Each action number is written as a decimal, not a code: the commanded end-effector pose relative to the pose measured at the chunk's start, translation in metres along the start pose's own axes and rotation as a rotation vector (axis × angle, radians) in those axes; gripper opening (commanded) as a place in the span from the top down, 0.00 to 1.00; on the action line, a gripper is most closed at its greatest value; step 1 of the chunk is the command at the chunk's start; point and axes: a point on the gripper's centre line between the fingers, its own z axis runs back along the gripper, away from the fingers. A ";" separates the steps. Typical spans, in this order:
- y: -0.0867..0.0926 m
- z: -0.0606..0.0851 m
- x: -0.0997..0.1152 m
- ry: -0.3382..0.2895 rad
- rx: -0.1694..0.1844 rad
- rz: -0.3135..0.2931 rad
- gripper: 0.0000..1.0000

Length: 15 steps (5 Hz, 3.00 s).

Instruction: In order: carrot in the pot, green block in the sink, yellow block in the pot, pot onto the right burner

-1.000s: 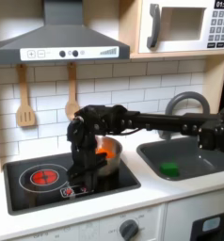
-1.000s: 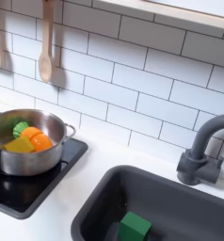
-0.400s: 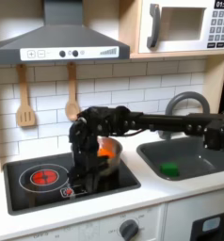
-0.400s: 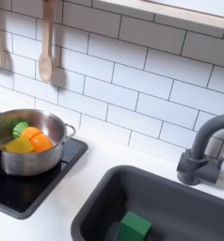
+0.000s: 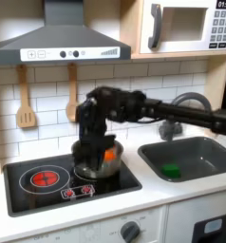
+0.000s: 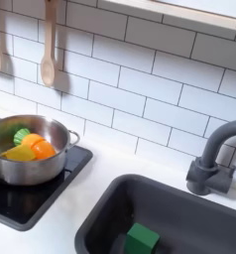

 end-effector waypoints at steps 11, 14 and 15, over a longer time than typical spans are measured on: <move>-0.042 0.034 -0.014 -0.038 -0.064 0.130 1.00; -0.047 0.038 0.002 -0.145 -0.149 0.122 1.00; -0.046 0.041 0.004 -0.153 -0.147 0.129 0.00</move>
